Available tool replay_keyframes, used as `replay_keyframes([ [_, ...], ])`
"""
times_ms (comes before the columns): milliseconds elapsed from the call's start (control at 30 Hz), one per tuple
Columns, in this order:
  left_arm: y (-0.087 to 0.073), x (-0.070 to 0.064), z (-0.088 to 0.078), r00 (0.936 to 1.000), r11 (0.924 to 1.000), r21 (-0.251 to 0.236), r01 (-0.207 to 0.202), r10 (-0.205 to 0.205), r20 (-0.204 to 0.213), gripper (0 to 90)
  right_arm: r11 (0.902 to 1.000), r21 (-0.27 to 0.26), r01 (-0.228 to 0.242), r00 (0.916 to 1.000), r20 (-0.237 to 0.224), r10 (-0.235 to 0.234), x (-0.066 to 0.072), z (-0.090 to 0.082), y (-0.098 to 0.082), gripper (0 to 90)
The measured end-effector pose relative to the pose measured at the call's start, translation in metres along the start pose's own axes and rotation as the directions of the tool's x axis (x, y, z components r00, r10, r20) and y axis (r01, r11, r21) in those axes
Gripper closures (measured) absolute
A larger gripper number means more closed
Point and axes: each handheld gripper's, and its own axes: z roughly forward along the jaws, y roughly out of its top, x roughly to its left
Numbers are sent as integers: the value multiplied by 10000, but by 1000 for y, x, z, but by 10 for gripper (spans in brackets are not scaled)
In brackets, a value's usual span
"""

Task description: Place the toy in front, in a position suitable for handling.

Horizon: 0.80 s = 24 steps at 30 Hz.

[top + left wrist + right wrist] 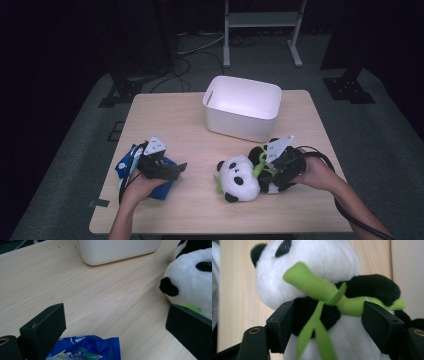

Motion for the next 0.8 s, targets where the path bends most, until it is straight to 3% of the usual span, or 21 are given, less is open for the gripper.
replay_keyframes([
  [100,0,-1,0,10000,10000,-14,-30,30,18,17,9999,139,-9,9996,266,5,1,3,-1,457],
  [133,0,-1,0,10000,10000,-4,-21,21,9,17,9999,112,-9,9992,390,5,2,1,0,550],
  [200,0,0,0,10000,10000,32,-18,18,-1,17,9999,57,117,9981,607,-120,6,0,1,631],
  [267,-1,1,1,10000,10000,52,6,-6,-9,17,9998,-207,-40,9980,628,53,6,-3,1,673],
  [533,0,2,-1,10000,10000,-2,78,-78,-58,17,9896,-1240,-736,9962,379,789,3,-6,7,715],
  [667,-2,4,-1,10000,10000,16,69,-69,-54,17,9794,-1717,-1067,9943,-111,1064,6,1,20,715],
  [767,-2,4,-2,10000,10000,12,71,-71,-45,17,9831,-1439,-1134,9927,-567,1063,9,10,26,672],
  [800,-2,4,-2,10000,10000,7,72,-72,-36,17,9808,-1410,-1343,9875,-1013,1207,9,13,26,649],
])
